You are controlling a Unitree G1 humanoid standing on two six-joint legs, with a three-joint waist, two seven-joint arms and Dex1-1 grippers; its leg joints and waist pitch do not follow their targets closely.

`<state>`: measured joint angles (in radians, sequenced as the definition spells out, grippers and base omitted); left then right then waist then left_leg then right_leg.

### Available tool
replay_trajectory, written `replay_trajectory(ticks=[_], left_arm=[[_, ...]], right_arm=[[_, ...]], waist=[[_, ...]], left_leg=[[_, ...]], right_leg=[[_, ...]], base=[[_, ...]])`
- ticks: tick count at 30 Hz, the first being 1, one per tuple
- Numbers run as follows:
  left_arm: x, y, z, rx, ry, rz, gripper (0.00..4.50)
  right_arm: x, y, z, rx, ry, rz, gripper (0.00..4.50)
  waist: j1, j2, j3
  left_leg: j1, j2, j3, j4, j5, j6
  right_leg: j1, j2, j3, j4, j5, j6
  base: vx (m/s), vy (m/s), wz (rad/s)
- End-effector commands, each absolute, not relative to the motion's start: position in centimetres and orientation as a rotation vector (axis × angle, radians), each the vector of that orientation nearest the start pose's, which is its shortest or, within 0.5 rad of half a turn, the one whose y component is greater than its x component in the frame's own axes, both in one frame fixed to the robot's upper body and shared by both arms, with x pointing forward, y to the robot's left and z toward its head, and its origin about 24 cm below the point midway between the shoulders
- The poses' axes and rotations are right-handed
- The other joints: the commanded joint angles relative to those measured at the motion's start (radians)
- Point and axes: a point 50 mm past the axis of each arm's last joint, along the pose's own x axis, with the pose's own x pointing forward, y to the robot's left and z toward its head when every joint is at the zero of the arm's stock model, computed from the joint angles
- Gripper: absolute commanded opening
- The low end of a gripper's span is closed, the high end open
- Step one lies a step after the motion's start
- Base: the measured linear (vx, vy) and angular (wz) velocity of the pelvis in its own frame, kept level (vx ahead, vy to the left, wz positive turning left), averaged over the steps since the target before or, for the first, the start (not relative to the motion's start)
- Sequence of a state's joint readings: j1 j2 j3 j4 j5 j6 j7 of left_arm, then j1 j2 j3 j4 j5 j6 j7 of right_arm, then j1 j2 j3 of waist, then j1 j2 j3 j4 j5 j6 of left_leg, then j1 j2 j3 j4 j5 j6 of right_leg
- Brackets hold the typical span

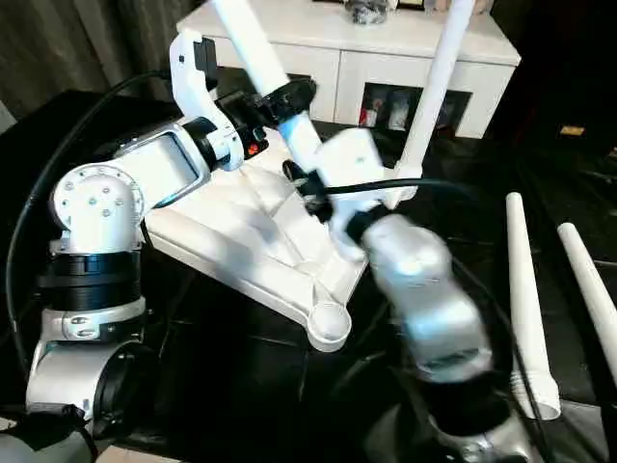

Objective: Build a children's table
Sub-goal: Pick table leg

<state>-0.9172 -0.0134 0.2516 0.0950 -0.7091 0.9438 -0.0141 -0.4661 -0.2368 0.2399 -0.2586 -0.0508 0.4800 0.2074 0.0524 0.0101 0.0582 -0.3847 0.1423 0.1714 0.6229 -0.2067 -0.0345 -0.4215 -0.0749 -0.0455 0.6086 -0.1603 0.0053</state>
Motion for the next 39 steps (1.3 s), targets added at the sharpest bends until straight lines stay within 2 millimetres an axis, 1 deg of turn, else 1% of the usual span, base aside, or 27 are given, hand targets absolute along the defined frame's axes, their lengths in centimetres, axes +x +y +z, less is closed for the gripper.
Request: replay_trajectory(ticks=[1,4,5,6,9,12,13,14,15,16,17,18,19,20,22,24,27,28,29,30,31,32,34,36,37,38,39], left_arm=[[35.6,8.4,22.5,-0.548,0.145,-0.524,3.74],[35.6,8.4,22.6,-0.552,0.140,-0.524,3.74],[35.6,8.4,22.6,-0.552,0.140,-0.520,3.48],[35.6,8.4,22.6,-0.551,0.140,-0.519,3.36],[35.6,8.3,22.7,-0.552,0.140,-0.519,3.31],[35.6,8.2,22.7,-0.549,0.137,-0.524,2.92],[35.6,8.2,22.7,-0.549,0.136,-0.523,2.92],[35.6,8.3,22.7,-0.551,0.135,-0.519,2.92],[35.7,8.3,22.8,-0.553,0.132,-0.515,2.72],[35.8,8.4,22.8,-0.553,0.126,-0.510,2.57],[35.8,8.4,22.8,-0.553,0.126,-0.510,2.57],[35.8,8.4,23.0,-0.552,0.118,-0.511,2.51],[35.9,8.4,23.1,-0.552,0.113,-0.511,2.51],[35.9,8.5,23.1,-0.550,0.106,-0.504,2.48],[36.0,8.8,23.2,-0.544,0.099,-0.484,2.16],[36.1,9.1,23.2,-0.518,0.091,-0.470,2.13],[36.2,9.3,23.5,-0.450,0.066,-0.483,1.85],[36.2,9.3,23.5,-0.450,0.066,-0.483,1.83],[36.1,9.4,23.9,-0.404,0.039,-0.514,1.83],[36.1,9.4,23.9,-0.402,0.038,-0.515,1.82],[36.1,9.4,24.0,-0.386,0.030,-0.525,1.80],[36.1,9.5,24.1,-0.346,0.016,-0.544,1.80],[35.9,9.5,24.2,-0.276,0.007,-0.617,1.79],[35.8,9.4,24.3,-0.262,0.006,-0.656,1.79],[35.2,9.0,24.7,-0.242,0.002,-0.759,1.79],[34.8,8.7,24.9,-0.236,0.001,-0.821,1.79],[34.1,8.4,25.1,-0.200,-0.001,-0.913,1.79]], right_arm=[[30.2,-9.4,18.5,-0.407,-0.285,0.372,1.79],[30.3,-9.4,18.4,-0.403,-0.290,0.354,1.79],[30.4,-9.5,18.5,-0.413,-0.303,0.333,1.79],[30.5,-9.6,18.4,-0.406,-0.300,0.324,1.79],[30.6,-9.7,18.4,-0.400,-0.300,0.321,1.78],[30.7,-9.8,18.4,-0.404,-0.304,0.311,1.78],[30.7,-9.8,18.4,-0.404,-0.304,0.311,1.78],[30.8,-9.7,18.4,-0.405,-0.306,0.312,1.78],[30.8,-9.6,18.5,-0.407,-0.311,0.329,1.78],[30.8,-9.4,18.6,-0.416,-0.323,0.339,2.13],[30.8,-9.4,18.6,-0.416,-0.323,0.339,2.13],[30.7,-9.3,18.7,-0.415,-0.331,0.349,2.34],[30.7,-9.3,18.7,-0.405,-0.334,0.358,2.34],[30.6,-9.2,18.8,-0.390,-0.340,0.366,2.48],[30.4,-9.1,19.2,-0.334,-0.351,0.409,2.74],[30.2,-9.2,19.8,-0.256,-0.362,0.442,2.83],[30.3,-9.7,19.7,-0.165,-0.277,0.520,3.14],[30.3,-9.7,19.7,-0.165,-0.277,0.520,3.21],[30.4,-10.5,19.4,-0.158,-0.199,0.589,3.21],[30.4,-10.5,19.4,-0.157,-0.196,0.592,3.34],[30.4,-10.8,19.3,-0.148,-0.167,0.613,3.47],[30.3,-11.3,19.4,-0.150,-0.151,0.648,3.47],[29.8,-12.5,19.7,-0.117,-0.071,0.779,3.66],[29.7,-12.8,19.7,-0.114,-0.052,0.806,3.84],[29.7,-13.6,19.6,-0.094,-0.003,0.827,3.93],[29.7,-14.0,19.6,-0.094,0.009,0.830,4.04],[29.8,-14.6,19.9,-0.054,0.035,0.842,4.11]], waist=[[0.000,-0.008,-0.073],[-0.002,-0.007,-0.071],[-0.002,-0.006,-0.071],[-0.003,-0.006,-0.070],[-0.003,-0.004,-0.070],[-0.004,-0.004,-0.071],[-0.003,0.002,-0.071],[-0.005,0.000,-0.072],[-0.006,-0.001,-0.072],[-0.006,-0.001,-0.073],[-0.007,-0.001,-0.073],[-0.007,-0.001,-0.073],[-0.007,0.000,-0.073],[-0.007,0.000,-0.072],[-0.011,0.001,-0.072],[-0.013,0.002,-0.072],[-0.014,0.005,-0.074],[-0.014,0.005,-0.072],[-0.013,0.001,-0.072],[-0.010,0.002,-0.073],[-0.008,0.004,-0.071],[-0.008,0.001,-0.072],[0.000,0.004,-0.073],[0.004,0.002,-0.072],[0.009,-0.001,-0.074],[0.009,0.000,-0.071],[0.009,-0.003,-0.073]], left_leg=[[0.009,0.060,-0.023,-0.069,-0.082,0.044],[0.012,0.062,-0.023,-0.070,-0.108,0.045],[0.012,0.063,-0.024,-0.071,-0.119,0.039],[0.013,0.062,-0.024,-0.072,-0.126,0.034],[0.015,0.062,-0.024,-0.073,-0.145,0.027],[0.013,0.062,-0.025,-0.073,-0.137,0.025],[0.013,0.062,-0.026,-0.073,-0.135,0.024],[0.013,0.062,-0.025,-0.073,-0.138,0.025],[0.012,0.061,-0.026,-0.072,-0.136,0.026],[0.012,0.061,-0.026,-0.072,-0.130,0.029],[0.012,0.061,-0.026,-0.072,-0.128,0.030],[0.012,0.061,-0.025,-0.071,-0.126,0.032],[0.013,0.061,-0.025,-0.071,-0.124,0.035],[0.011,0.061,-0.025,-0.071,-0.125,0.038],[0.011,0.061,-0.025,-0.071,-0.126,0.046],[0.013,0.062,-0.026,-0.072,-0.135,0.052],[0.016,0.064,-0.028,-0.072,-0.132,0.056],[0.015,0.064,-0.028,-0.073,-0.131,0.057],[0.017,0.065,-0.028,-0.073,-0.129,0.058],[0.020,0.064,-0.028,-0.072,-0.129,0.061],[0.021,0.067,-0.024,-0.072,-0.129,0.057],[0.020,0.065,-0.024,-0.071,-0.129,0.056],[0.020,0.065,-0.027,-0.071,-0.125,0.056],[0.017,0.066,-0.025,-0.071,-0.121,0.055],[0.018,0.065,-0.026,-0.070,-0.116,0.053],[0.018,0.068,-0.024,-0.071,-0.117,0.049],[0.018,0.067,-0.024,-0.070,-0.122,0.040]], right_leg=[[0.066,-0.060,0.042,-0.063,-0.141,-0.219],[0.064,-0.059,0.042,-0.065,-0.166,-0.220],[0.063,-0.059,0.042,-0.066,-0.175,-0.217],[0.063,-0.058,0.042,-0.066,-0.179,-0.214],[0.063,-0.057,0.043,-0.067,-0.185,-0.210],[0.064,-0.058,0.043,-0.065,-0.165,-0.210],[0.065,-0.058,0.043,-0.064,-0.160,-0.213],[0.065,-0.058,0.042,-0.065,-0.155,-0.215],[0.067,-0.058,0.042,-0.064,-0.146,-0.218],[0.067,-0.058,0.042,-0.063,-0.136,-0.221],[0.067,-0.058,0.042,-0.062,-0.132,-0.223],[0.068,-0.058,0.042,-0.062,-0.129,-0.225],[0.067,-0.058,0.042,-0.061,-0.125,-0.227],[0.067,-0.058,0.043,-0.063,-0.127,-0.226],[0.071,-0.058,0.042,-0.061,-0.121,-0.227],[0.069,-0.057,0.042,-0.063,-0.128,-0.224],[0.068,-0.057,0.041,-0.060,-0.120,-0.235],[0.068,-0.057,0.041,-0.061,-0.117,-0.237],[0.068,-0.056,0.040,-0.061,-0.114,-0.243],[0.070,-0.056,0.040,-0.058,-0.112,-0.246],[0.064,-0.057,0.043,-0.061,-0.113,-0.252],[0.067,-0.058,0.042,-0.060,-0.115,-0.254],[0.071,-0.060,0.042,-0.059,-0.125,-0.249],[0.071,-0.063,0.043,-0.059,-0.124,-0.249],[0.073,-0.066,0.042,-0.057,-0.140,-0.253],[0.068,-0.066,0.043,-0.059,-0.145,-0.255],[0.070,-0.067,0.042,-0.058,-0.160,-0.257]], base=[[0.000,0.000,0.00],[0.000,0.000,0.00],[0.000,0.000,0.00],[0.000,0.000,0.00],[0.000,0.000,0.00],[0.000,0.000,0.00],[0.000,0.000,0.00],[0.000,0.000,0.00],[0.000,0.000,0.00],[0.000,0.000,0.00],[0.000,0.000,0.00],[0.000,0.000,0.00],[0.000,0.000,0.00],[0.000,0.000,0.00],[0.000,0.000,0.00],[0.000,0.000,0.00],[0.000,0.000,0.00],[0.000,0.000,0.00],[0.000,0.000,0.00],[0.000,0.000,0.00],[0.000,0.000,0.00],[0.000,0.000,0.00],[0.000,0.000,0.00],[0.000,0.000,0.00],[0.000,0.000,0.00],[0.000,0.000,0.00],[0.000,0.000,0.00]])
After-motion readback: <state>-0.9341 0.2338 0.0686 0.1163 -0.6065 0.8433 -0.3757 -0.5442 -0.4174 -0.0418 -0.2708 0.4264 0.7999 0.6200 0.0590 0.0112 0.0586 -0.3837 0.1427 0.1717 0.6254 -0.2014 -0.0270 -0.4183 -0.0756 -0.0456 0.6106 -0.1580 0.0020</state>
